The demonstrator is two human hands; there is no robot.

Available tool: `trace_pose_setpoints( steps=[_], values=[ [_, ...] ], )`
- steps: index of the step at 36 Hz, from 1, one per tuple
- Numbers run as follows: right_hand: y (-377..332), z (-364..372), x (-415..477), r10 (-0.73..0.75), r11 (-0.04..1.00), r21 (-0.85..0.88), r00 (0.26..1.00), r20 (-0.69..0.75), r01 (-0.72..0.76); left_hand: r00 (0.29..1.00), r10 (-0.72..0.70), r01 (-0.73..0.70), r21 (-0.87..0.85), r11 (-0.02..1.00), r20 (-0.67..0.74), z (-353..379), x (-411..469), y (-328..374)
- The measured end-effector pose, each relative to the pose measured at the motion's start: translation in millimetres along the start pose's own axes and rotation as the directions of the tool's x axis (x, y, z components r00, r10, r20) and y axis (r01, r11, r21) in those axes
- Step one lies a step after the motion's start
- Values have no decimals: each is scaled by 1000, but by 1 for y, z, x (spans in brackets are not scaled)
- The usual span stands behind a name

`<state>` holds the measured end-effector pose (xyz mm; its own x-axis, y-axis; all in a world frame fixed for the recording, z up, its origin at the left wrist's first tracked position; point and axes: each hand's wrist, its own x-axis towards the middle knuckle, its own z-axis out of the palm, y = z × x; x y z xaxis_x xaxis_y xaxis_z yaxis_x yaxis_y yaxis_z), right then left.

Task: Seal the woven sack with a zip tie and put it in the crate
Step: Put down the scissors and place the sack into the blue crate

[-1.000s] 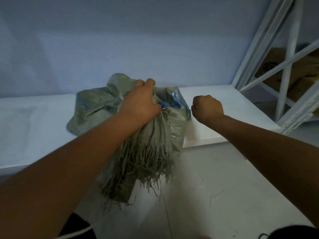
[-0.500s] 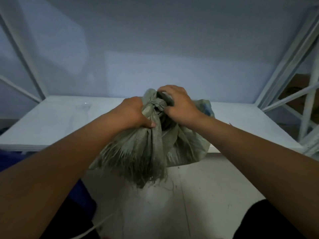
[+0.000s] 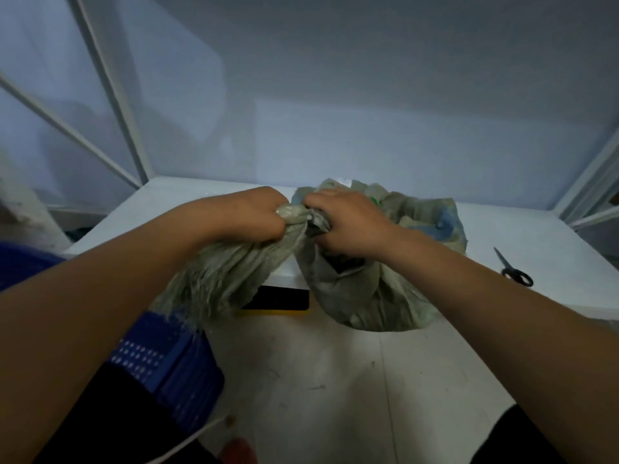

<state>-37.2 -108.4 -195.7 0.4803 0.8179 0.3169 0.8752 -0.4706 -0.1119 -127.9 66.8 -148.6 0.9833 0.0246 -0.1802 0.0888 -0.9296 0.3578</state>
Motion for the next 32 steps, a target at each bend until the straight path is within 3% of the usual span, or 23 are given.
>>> trace_pose_setpoints(
  steps=[9, 13, 16, 21, 27, 32],
  values=[
    [32, -9, -10, 192, 981, 11, 978, 75, -194, 990, -135, 144, 271, 952, -49, 1, 3, -26],
    [34, -7, -12, 192, 981, -55, 979, 71, -188, 995, -89, 96, 180, 979, -44, -1, 3, -32],
    [29, -12, -13, 199, 969, -153, 980, 28, -193, 993, -48, 73, 241, 968, -109, 1, 0, -34],
    [-6, -12, -3, 51, 948, -315, 998, 44, -35, 971, 32, 39, 290, 956, -236, 2, 5, -25],
    [-37, 1, 8, 154, 964, -226, 987, 49, -140, 978, 64, 32, 450, 892, -197, 12, 13, -19],
    [-32, -13, 11, 103, 974, -196, 993, -58, -113, 951, 118, -30, 295, 955, -284, 16, 15, -31]
  ],
)
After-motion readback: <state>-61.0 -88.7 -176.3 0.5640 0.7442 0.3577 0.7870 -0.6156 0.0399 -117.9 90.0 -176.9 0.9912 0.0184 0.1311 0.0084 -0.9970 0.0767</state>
